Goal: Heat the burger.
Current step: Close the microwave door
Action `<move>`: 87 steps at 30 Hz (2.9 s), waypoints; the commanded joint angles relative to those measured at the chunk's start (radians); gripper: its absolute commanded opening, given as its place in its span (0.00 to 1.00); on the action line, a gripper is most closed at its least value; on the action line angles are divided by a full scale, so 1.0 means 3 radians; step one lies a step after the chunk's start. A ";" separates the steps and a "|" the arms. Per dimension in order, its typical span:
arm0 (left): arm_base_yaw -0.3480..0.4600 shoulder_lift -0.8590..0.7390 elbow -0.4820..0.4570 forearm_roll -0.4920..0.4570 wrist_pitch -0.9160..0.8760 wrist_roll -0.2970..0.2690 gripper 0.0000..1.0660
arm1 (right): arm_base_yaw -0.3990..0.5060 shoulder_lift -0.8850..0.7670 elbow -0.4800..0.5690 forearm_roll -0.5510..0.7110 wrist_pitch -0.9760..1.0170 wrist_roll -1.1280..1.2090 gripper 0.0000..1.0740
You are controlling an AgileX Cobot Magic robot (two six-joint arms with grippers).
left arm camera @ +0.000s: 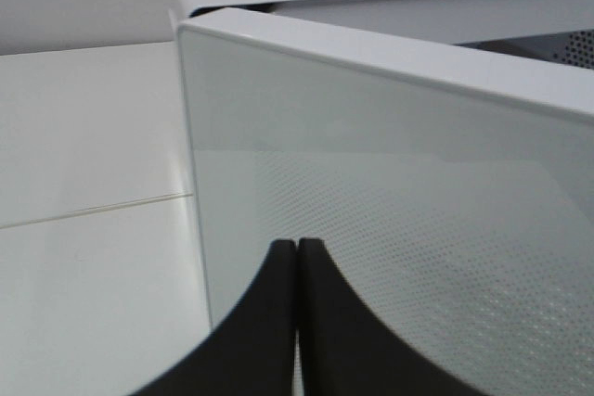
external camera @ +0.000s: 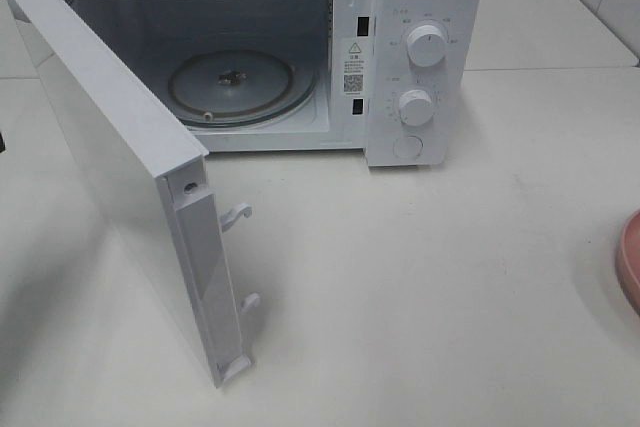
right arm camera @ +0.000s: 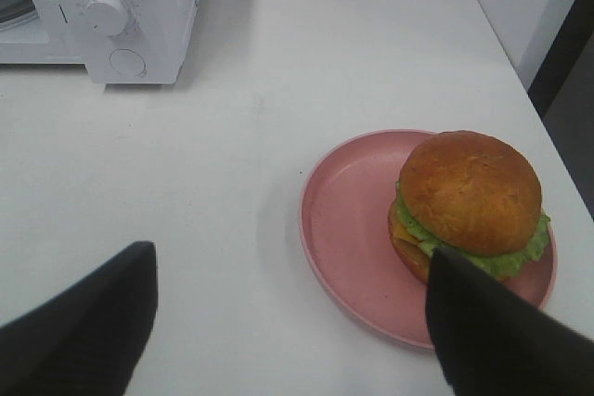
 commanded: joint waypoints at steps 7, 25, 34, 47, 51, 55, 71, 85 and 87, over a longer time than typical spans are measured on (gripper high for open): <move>-0.0060 0.0327 -0.0227 0.0327 -0.0183 -0.0253 0.00 | -0.0023 -0.0083 0.0003 -0.0003 -0.0017 -0.0007 0.71; -0.0633 0.0913 -0.0627 0.0087 -0.0233 -0.0190 0.00 | -0.0023 -0.0083 0.0003 -0.0003 -0.0017 -0.0007 0.71; -0.0803 0.1110 -0.0857 0.0013 -0.0233 -0.0190 0.00 | -0.0023 -0.0083 0.0003 -0.0003 -0.0017 -0.0007 0.71; -0.1037 0.1427 -0.1210 -0.0147 -0.0207 -0.0193 0.00 | -0.0023 -0.0083 0.0003 -0.0003 -0.0017 -0.0007 0.71; -0.1060 0.1497 -0.1313 -0.0193 -0.0177 -0.0207 0.00 | -0.0023 -0.0083 0.0003 -0.0003 -0.0017 -0.0007 0.71; -0.1073 0.1573 -0.1460 -0.0193 -0.0120 -0.0253 0.00 | -0.0023 -0.0083 0.0003 -0.0003 -0.0017 -0.0007 0.71; -0.1083 0.1923 -0.2010 -0.0147 -0.0043 -0.0497 0.00 | -0.0023 -0.0083 0.0003 -0.0003 -0.0017 -0.0007 0.71; -0.1413 0.2307 -0.2673 -0.0217 0.0250 -0.0500 0.00 | -0.0023 -0.0083 0.0003 -0.0003 -0.0017 -0.0007 0.71; -0.1460 0.2353 -0.2787 -0.0253 0.0307 -0.0500 0.00 | -0.0023 -0.0083 0.0003 -0.0003 -0.0017 -0.0007 0.71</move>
